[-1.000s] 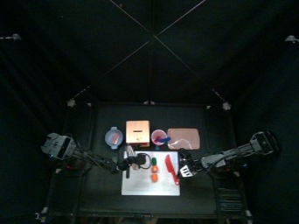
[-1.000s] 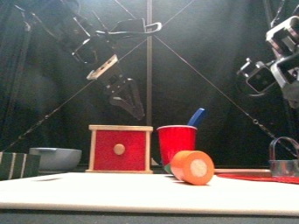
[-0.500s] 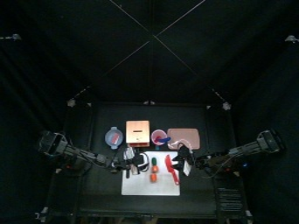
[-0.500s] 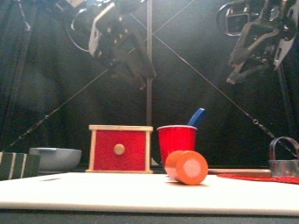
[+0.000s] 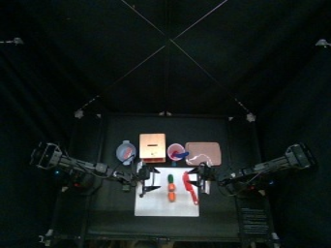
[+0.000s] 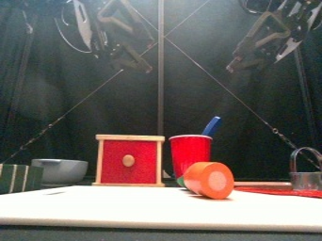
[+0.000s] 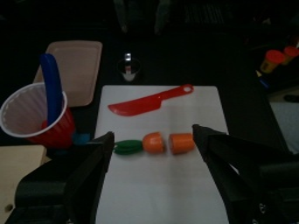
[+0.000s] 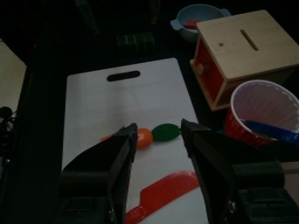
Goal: Grab carrot top
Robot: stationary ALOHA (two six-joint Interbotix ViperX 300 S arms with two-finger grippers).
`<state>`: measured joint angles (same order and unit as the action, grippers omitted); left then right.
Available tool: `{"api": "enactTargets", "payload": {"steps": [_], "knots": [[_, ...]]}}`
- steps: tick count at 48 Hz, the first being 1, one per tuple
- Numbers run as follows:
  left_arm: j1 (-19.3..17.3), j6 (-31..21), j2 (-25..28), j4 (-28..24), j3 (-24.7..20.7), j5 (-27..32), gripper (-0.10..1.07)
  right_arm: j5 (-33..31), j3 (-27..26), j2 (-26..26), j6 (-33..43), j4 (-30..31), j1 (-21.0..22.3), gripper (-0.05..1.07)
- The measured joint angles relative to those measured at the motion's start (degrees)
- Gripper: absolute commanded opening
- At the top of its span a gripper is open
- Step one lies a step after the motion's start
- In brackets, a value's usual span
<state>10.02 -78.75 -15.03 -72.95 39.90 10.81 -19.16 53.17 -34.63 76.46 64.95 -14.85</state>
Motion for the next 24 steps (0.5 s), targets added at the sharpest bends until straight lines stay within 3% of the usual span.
{"api": "enactTargets", "payload": {"steps": [24], "knots": [[-2.4, 0.3, 0.0, 0.4, 1.2, -1.1, 1.02, 0.7, 1.1, -0.1, -0.3, 0.3, 0.5, 0.80]]}}
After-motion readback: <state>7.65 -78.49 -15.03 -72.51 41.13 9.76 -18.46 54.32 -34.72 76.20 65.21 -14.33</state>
